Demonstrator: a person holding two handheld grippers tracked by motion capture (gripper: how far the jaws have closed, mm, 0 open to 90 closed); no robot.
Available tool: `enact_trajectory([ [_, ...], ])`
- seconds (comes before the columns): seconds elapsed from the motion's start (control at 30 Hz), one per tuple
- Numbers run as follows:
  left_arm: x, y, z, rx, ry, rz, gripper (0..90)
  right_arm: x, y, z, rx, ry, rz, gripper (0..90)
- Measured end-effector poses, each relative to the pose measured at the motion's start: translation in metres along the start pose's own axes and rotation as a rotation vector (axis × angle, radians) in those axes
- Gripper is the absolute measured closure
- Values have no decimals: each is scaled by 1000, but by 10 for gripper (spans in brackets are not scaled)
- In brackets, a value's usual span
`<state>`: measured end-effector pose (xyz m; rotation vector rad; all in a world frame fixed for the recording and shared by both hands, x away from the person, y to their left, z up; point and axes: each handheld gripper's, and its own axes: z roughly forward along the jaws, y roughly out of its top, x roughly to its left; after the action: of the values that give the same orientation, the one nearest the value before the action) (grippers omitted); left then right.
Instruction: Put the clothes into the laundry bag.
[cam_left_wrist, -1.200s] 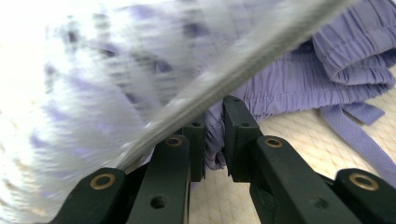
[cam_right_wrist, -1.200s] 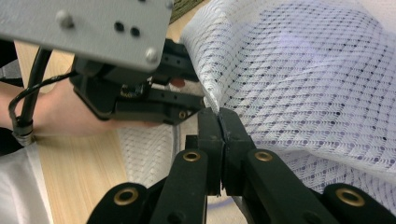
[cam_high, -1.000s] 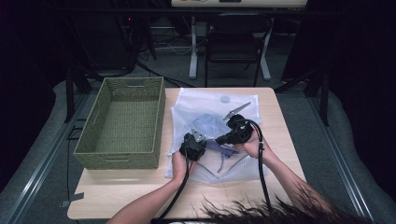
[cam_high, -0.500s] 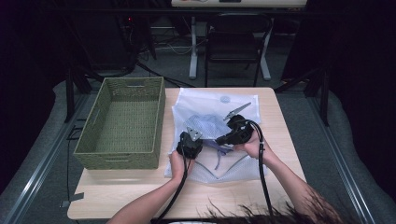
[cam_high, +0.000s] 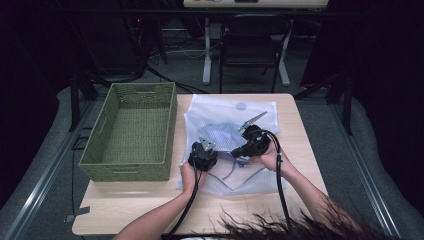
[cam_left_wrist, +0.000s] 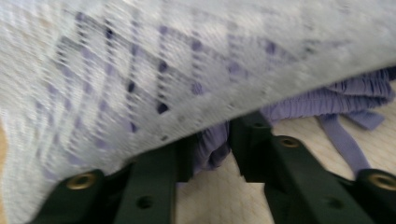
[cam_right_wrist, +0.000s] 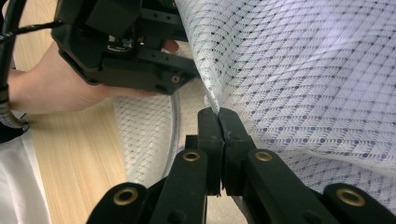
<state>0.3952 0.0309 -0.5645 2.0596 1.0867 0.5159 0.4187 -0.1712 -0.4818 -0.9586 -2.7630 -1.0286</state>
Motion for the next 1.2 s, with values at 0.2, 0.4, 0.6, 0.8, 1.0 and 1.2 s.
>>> enact_trajectory([
  [0.2,-6,1,-13,47,-57,21,521,0,-1,-2,-3,-1,-3,893],
  [0.4,-7,0,-25,56,-85,38,470,0,-1,-3,-6,3,2,893],
  [0.6,-4,-6,-44,47,-96,46,459,-2,-1,-5,3,2,-4,893],
  [0.8,4,-11,-59,22,-41,69,443,0,-1,-6,0,0,-2,893],
  [1.0,8,-9,-46,56,20,130,439,1,-1,-8,-1,8,-2,892],
  [1.2,11,-12,-31,88,41,153,692,0,-2,-10,17,13,-8,892],
])
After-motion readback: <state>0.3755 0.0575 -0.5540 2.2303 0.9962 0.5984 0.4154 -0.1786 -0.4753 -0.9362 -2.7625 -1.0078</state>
